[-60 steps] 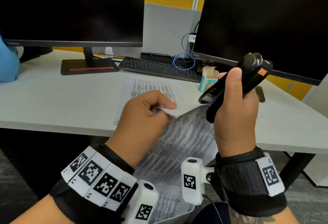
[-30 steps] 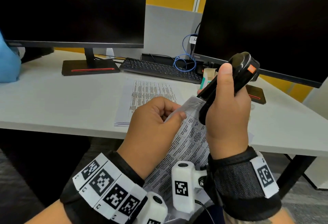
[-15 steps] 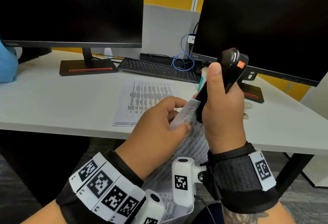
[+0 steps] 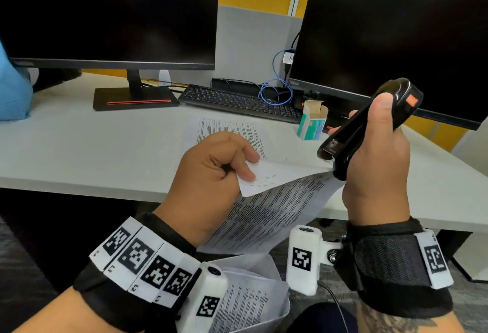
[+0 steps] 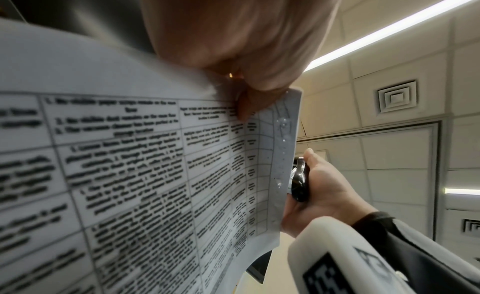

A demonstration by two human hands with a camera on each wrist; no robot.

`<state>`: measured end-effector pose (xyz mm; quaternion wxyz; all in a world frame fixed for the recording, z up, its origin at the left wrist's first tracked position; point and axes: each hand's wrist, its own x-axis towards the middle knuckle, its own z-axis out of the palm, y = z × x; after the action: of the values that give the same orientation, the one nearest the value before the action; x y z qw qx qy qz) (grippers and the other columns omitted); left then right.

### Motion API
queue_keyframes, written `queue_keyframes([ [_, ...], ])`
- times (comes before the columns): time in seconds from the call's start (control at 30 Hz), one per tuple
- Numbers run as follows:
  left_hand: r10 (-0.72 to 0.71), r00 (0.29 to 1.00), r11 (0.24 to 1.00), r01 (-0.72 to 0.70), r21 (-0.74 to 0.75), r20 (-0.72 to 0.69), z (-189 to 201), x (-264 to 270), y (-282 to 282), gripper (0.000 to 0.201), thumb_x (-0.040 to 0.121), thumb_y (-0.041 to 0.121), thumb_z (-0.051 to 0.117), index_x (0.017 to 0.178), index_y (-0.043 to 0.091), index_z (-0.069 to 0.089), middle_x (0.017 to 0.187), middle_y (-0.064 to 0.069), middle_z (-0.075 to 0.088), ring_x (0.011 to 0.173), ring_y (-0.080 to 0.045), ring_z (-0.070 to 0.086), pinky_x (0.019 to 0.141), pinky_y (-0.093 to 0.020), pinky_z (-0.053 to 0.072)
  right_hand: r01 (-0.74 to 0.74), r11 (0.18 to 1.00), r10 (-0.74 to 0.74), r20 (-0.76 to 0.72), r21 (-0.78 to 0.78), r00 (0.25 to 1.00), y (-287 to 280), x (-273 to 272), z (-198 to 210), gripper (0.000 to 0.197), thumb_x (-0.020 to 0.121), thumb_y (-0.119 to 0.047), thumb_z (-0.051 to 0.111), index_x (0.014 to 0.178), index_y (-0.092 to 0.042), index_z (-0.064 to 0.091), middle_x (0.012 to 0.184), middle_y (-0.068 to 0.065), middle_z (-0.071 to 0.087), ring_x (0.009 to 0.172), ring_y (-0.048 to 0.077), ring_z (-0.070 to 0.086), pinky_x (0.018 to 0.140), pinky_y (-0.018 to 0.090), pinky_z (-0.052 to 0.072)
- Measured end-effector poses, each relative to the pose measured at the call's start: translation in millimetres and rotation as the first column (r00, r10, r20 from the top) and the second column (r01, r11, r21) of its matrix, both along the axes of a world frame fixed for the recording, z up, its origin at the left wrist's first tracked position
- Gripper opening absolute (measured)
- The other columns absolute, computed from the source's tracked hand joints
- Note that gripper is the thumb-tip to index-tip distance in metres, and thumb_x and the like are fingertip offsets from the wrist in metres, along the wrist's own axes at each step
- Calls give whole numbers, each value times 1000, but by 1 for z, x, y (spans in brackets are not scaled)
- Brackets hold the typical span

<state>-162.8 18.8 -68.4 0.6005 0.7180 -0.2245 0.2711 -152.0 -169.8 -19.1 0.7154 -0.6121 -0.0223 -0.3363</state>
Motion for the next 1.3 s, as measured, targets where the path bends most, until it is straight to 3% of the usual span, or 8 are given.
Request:
queue_keyframes([
  [0.33,-7,965,996,-16,-83,-264,-3,6,6,16,87,3,68,85,19,68,80,4,75,76,-15,71,72,-32,59,-2,989,-26,-183,-151,983,-6,11,-5,35,90,-60,53,84,-27,63,89,-3,68,89,22,66,66,29,49],
  [0.5,59,895,991,-106,-83,-443,-25,20,21,5,91,13,65,91,15,69,83,-2,76,80,-24,73,79,-53,58,-85,995,98,-608,50,788,-26,33,-15,43,88,-67,47,104,-30,62,105,5,63,99,25,61,79,45,51],
  [0.7,83,861,988,-137,-72,-502,-38,27,30,6,92,16,64,88,16,69,85,-5,76,82,-28,72,78,-56,57,-150,971,237,-701,185,672,-41,48,-38,18,87,-21,59,104,-16,60,75,1,55,77,18,55,63,30,44],
  [0.83,90,865,989,-134,-55,-493,-39,30,32,7,92,18,64,88,18,70,85,-4,75,82,-28,72,78,-57,57,-132,987,18,-751,-93,660,-42,61,-48,38,74,-18,68,109,-8,62,101,16,65,84,28,59,73,39,50],
  [0.93,88,868,990,-132,-55,-489,-40,31,32,7,92,17,64,89,18,70,86,-4,75,83,-27,72,79,-56,57,-204,857,-232,-707,-474,668,-38,64,-42,14,85,-22,64,91,-9,69,106,20,65,88,31,58,77,42,48],
  [1.1,60,871,990,-116,-86,-488,-40,29,32,6,93,14,62,90,15,68,85,-6,75,82,-26,72,79,-52,58,-146,712,-334,-514,-687,790,-32,51,-32,49,93,-36,57,139,-21,52,143,5,51,122,22,51,96,35,47],
  [1.2,36,888,994,-81,-79,-457,-41,27,33,5,93,13,61,91,14,66,87,-8,75,83,-27,72,79,-50,59,-219,673,-165,-433,-706,886,-27,29,-20,32,87,-42,68,116,-30,63,118,-5,65,108,13,59,89,33,51],
  [1.3,-6,903,996,-33,-84,-429,-42,24,32,6,94,9,60,93,13,64,88,-5,76,86,-23,72,79,-40,59,-527,385,-58,-590,-758,806,-19,13,-16,40,78,-37,78,115,-38,63,94,-14,64,85,2,61,74,21,48],
])
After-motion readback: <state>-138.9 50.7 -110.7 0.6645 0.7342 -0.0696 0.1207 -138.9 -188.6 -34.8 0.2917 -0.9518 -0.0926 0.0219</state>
